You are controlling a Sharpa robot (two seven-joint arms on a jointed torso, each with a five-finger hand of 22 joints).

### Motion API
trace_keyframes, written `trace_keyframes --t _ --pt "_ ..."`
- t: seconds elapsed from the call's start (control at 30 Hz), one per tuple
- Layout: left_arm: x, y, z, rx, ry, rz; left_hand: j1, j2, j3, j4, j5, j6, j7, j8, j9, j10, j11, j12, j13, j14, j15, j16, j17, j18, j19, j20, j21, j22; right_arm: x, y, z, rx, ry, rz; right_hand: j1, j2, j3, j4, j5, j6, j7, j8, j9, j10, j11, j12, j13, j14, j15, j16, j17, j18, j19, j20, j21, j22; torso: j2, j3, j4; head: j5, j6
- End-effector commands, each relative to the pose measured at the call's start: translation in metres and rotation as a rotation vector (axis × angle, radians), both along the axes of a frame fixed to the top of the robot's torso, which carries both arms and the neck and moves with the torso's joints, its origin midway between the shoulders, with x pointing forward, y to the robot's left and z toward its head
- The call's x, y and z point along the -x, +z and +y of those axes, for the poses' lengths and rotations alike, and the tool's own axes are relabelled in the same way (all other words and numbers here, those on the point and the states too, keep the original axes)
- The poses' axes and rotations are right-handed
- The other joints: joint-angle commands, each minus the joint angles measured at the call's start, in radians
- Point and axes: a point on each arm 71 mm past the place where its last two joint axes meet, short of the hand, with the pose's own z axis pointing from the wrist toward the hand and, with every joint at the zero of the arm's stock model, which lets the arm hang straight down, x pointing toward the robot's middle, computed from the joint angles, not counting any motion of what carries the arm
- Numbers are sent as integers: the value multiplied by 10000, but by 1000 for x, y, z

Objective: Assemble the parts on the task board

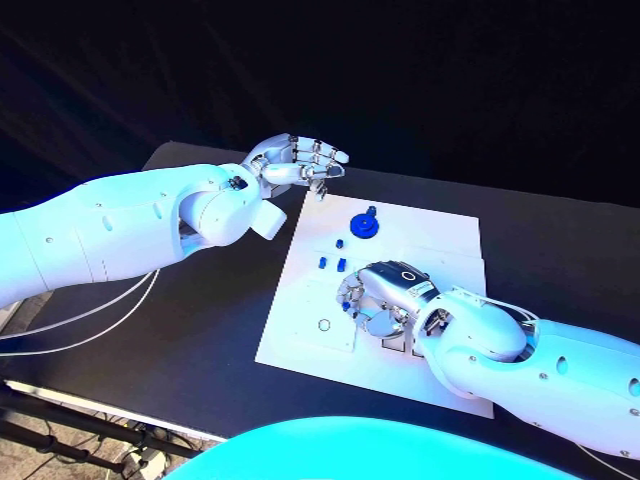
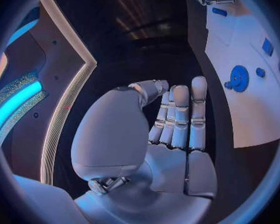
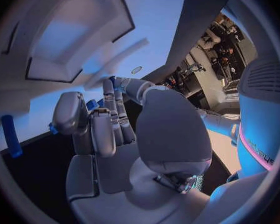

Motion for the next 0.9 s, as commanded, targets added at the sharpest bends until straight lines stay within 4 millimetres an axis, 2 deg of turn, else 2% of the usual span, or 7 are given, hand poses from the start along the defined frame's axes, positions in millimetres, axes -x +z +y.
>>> trace_keyframes --t 0.03,0.27,0.67,0.8,0.9 --pt "1 1 -2 42 -196 -25 -77 -22 0 -86 42 -69 285 50 -13 -56 -22 61 -9 -9 39 43 -13 165 -29 40 65 10 1 -1 -3 -173 -209 18 11 -171 -106 0 -42 -88 2 -80 -11 -203 58 -36 -47 351 70 -56 -79 82 -89 16 -112 174 5 5 0 -9 14" --pt "1 1 -2 33 -211 -2 -77 -22 0 -86 42 -69 285 50 -13 -56 -22 61 -9 -9 39 43 -13 165 -29 40 65 10 3 6 -8 -532 -405 -163 20 -262 -180 -38 -39 -207 8 -188 -32 -412 88 12 -49 323 95 -109 -186 103 -117 49 -225 120 2 5 -6 -38 53" --pt "1 0 -2 25 -259 43 -88 -22 0 -84 41 -89 290 57 -18 -75 -17 66 -15 -14 43 46 -17 165 -34 43 67 10 2 30 -27 -1301 -787 -465 6 -279 -230 -31 -38 -157 22 -202 -19 -605 117 67 -50 259 117 -228 -411 155 -227 71 -507 -21 4 12 -13 -112 135" --pt "1 0 -2 19 -254 49 -88 -22 0 -84 41 -89 290 57 -18 -75 -17 66 -15 -14 43 46 -17 165 -34 43 67 10 -3 38 -39 -1220 -1032 -498 10 -281 -232 -34 -37 -158 20 -205 -19 -612 117 72 -49 259 118 -227 -408 148 -212 72 -475 -5 -3 9 -10 -184 202" --pt "1 0 -1 20 -258 49 -93 -23 1 -85 42 -105 292 60 -22 -90 -14 67 -19 -19 46 46 -24 165 -37 45 68 11 -11 44 -53 -860 -1337 -364 30 -275 -227 -45 -32 -158 16 -210 -19 -614 112 94 -44 260 117 -227 -407 139 -189 74 -431 18 -11 -5 -19 -294 238"
